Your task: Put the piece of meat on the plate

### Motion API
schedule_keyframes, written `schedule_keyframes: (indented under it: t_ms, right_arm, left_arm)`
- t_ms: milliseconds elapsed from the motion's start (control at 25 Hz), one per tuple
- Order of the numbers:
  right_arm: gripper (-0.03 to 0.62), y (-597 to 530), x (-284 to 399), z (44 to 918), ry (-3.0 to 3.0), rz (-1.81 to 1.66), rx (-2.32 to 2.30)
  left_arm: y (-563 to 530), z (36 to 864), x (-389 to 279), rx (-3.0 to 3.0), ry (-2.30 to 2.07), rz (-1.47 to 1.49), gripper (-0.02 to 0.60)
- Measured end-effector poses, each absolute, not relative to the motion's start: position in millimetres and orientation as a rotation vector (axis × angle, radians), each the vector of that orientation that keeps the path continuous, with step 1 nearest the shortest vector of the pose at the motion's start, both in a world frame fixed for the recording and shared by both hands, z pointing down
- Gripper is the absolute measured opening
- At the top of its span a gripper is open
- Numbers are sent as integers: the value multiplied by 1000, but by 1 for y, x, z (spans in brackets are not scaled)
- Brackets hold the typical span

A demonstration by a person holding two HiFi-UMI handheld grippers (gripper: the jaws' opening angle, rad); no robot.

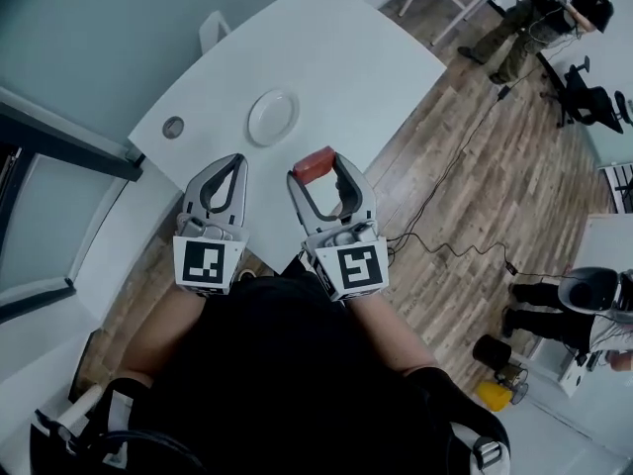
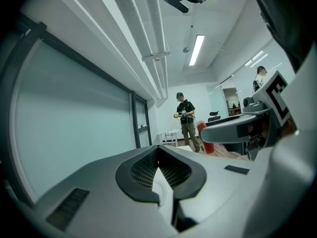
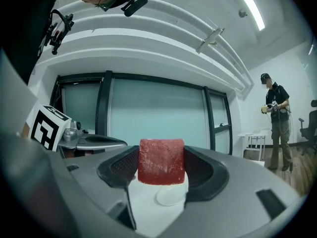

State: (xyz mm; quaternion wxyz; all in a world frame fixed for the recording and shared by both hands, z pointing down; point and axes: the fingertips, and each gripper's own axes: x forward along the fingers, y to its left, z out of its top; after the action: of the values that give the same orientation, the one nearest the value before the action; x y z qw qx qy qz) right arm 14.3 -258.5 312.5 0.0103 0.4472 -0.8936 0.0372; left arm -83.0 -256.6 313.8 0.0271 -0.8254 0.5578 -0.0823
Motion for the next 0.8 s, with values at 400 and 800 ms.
schedule_keyframes:
  t_ms: [400, 800]
  right_arm:
    - [285, -309, 8, 343, -2798, 185, 1253]
    - [285, -329, -16, 394, -2669, 295, 1232]
  left_arm:
    - [-288, 336, -95, -2489, 1880, -362, 3]
    - [-323, 388, -107, -2613, 1862, -425, 3]
